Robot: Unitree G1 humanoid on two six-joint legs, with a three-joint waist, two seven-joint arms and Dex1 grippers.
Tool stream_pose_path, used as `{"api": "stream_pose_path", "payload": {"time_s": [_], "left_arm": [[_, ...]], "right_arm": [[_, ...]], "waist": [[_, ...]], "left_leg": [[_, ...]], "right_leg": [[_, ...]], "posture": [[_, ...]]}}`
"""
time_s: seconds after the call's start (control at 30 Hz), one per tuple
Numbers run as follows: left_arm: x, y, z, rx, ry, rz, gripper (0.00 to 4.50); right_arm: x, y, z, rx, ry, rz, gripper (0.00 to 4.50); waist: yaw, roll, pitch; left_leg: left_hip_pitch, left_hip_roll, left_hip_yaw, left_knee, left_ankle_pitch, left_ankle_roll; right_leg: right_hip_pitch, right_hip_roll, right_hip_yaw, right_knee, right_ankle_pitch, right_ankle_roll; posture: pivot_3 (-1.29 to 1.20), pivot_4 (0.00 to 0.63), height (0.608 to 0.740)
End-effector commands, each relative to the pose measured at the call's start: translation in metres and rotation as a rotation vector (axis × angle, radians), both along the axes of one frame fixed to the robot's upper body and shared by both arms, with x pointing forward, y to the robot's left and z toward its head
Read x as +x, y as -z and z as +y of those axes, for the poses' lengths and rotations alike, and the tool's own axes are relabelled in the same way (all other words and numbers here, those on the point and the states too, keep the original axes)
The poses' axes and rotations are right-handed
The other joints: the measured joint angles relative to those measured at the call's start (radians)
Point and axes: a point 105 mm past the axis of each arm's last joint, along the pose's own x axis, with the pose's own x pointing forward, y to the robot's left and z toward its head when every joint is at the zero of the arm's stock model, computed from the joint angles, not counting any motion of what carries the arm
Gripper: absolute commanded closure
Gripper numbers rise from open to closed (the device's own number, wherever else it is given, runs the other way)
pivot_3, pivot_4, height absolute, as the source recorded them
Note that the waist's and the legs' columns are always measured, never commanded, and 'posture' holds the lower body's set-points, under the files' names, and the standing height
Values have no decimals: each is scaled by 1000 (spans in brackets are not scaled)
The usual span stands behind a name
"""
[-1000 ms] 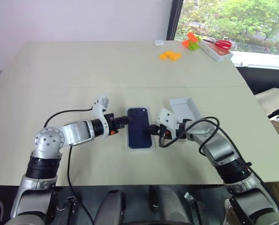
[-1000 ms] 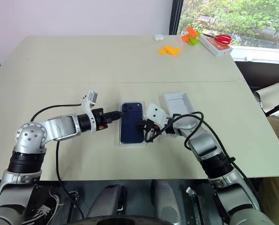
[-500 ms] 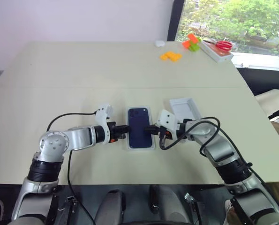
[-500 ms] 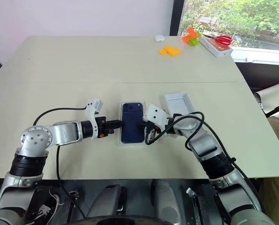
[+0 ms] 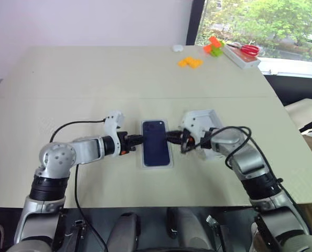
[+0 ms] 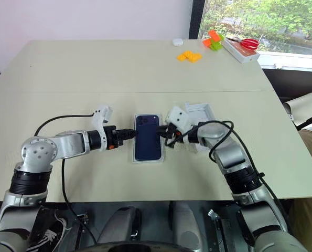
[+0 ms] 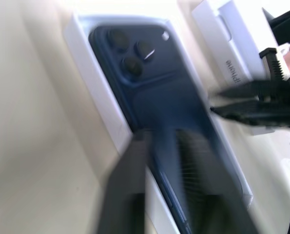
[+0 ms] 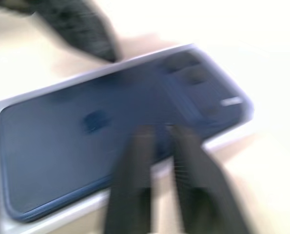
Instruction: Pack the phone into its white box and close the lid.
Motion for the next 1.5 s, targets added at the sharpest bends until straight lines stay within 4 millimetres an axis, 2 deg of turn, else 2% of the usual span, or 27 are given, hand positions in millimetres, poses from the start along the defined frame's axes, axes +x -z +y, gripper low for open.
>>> {"api": "stream_pose_path", "payload": {"time_s": [0.03,0.13,0.17,0.23,0.27,0.4,0.47,0.67,0.8,0.9,0.97,1.0,1.13,1.37,1.5], "left_arm": [[-2,-38,9,0,72,-204,1545],[-10,-48,22,45,158,-293,51],[-14,-53,27,58,195,-330,0],[-22,-65,36,103,269,-443,0],[-25,-68,39,125,297,-482,0],[-29,-89,44,134,333,-662,0],[-30,-90,44,126,347,-687,0],[-30,-88,42,108,359,-694,0],[-32,-89,40,87,357,-691,0],[-34,-87,41,82,362,-684,0],[-36,-86,42,81,364,-678,0],[-37,-86,43,81,367,-676,0],[-39,-84,45,88,367,-676,0],[-39,-78,47,88,359,-646,0],[-38,-78,47,90,350,-645,0]], "right_arm": [[14,-31,-10,38,128,-86,2030],[16,-38,-19,0,204,-113,506],[19,-36,-31,-51,281,-123,68],[24,-36,-54,-127,446,-152,68],[24,-37,-59,-140,492,-160,68],[8,-21,-55,-118,538,-81,68],[3,-10,-58,-134,569,-50,68],[-4,-1,-53,-125,587,3,68],[-3,9,-65,-127,644,32,68],[-4,12,-65,-75,662,76,864],[-4,15,-65,-40,676,120,1861],[-5,16,-64,-16,682,147,2512],[-2,14,-62,-27,674,130,4465],[3,7,-59,-20,672,105,4465],[8,-4,-50,62,657,94,4465]], "waist": [[-2,0,0],[-2,0,0],[-1,1,1],[-1,1,1],[-1,1,1],[3,1,1],[2,1,1],[-2,1,1],[-2,1,1],[-3,1,1],[-6,1,1],[-5,1,1],[-4,1,1],[-5,1,1],[-4,1,1]], "left_leg": [[0,0,0,0,0,0],[-1,1,0,-1,0,0],[-1,1,0,-2,0,0],[-2,1,1,-3,0,0],[-4,1,1,-3,0,0],[-9,0,0,-2,-1,1],[-12,1,0,-2,-1,1],[-15,1,0,0,-1,2],[-14,1,0,0,-1,2],[-14,2,0,0,-1,2],[-14,2,0,1,-1,2],[-14,2,0,1,-1,2],[-14,2,0,1,-1,2],[-14,2,0,1,-1,2],[-14,2,0,1,-1,2]], "right_leg": [[0,0,0,0,0,0],[-2,2,0,0,-1,-2],[-3,2,0,0,-2,-3],[-4,1,0,0,-2,-3],[-4,1,0,-1,-2,-3],[-7,0,-1,-4,-2,-3],[-9,0,-2,-4,-2,-3],[-11,0,-1,-3,-1,-1],[-12,1,-2,-1,0,1],[-12,1,-2,-1,0,1],[-12,1,-2,-1,0,1],[-12,1,-1,0,0,1],[-12,1,-2,1,0,1],[-12,1,-2,1,0,1],[-13,1,-2,1,0,1]], "posture": [[0,150,740],[0,150,740],[0,150,740],[0,150,740],[0,150,740],[0,150,740],[0,150,740],[0,150,740],[0,150,740],[0,150,740],[0,150,740],[0,150,740],[0,150,740],[0,150,740],[0,150,740]]}}
